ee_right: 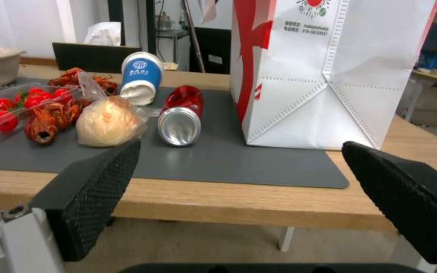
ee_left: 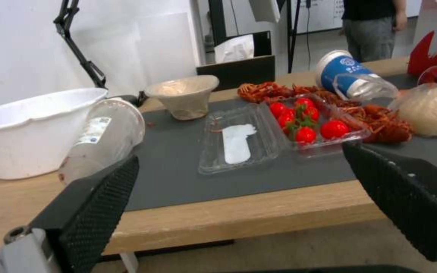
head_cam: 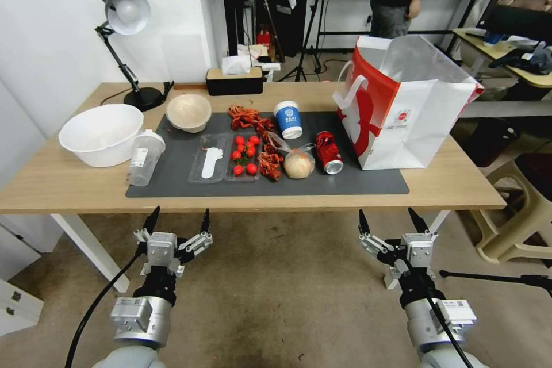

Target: Pick up the trash from the table and place it into the takeout bag.

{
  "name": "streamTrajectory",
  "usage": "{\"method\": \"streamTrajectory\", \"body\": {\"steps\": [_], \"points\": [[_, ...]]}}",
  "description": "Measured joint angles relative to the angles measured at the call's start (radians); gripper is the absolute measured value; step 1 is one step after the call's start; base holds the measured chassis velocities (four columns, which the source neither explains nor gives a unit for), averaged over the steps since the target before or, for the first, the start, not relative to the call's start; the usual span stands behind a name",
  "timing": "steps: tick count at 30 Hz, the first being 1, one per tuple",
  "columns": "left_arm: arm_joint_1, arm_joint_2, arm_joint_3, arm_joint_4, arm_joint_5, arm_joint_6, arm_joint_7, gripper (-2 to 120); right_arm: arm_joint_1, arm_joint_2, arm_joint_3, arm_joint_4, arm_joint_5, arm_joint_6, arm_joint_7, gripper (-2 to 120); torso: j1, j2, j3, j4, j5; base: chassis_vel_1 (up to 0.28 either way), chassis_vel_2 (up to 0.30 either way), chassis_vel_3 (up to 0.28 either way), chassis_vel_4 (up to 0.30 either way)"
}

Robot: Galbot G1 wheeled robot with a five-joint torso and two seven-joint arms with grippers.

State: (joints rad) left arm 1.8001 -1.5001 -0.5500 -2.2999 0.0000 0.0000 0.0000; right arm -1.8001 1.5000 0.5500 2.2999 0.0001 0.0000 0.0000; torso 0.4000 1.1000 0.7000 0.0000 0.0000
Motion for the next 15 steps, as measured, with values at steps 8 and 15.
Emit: {"method": "streamTrajectory", "body": {"steps": [8,15], "points": [[0.0,0.0,0.0,0.0,0.0,0.0,0.0,100,0.0,0.0,0.0,0.0,0.0,0.0,0.0,100,0.0,0.0,0.0,0.0,0.0,0.0,0.0,0.0,0.0],[0.0,0.0,0.0,0.0,0.0,0.0,0.0,100,0.0,0.0,0.0,0.0,0.0,0.0,0.0,100,0.0,0.0,0.0,0.0,-0.0001,0.0,0.0,0.0,0.0]]}}
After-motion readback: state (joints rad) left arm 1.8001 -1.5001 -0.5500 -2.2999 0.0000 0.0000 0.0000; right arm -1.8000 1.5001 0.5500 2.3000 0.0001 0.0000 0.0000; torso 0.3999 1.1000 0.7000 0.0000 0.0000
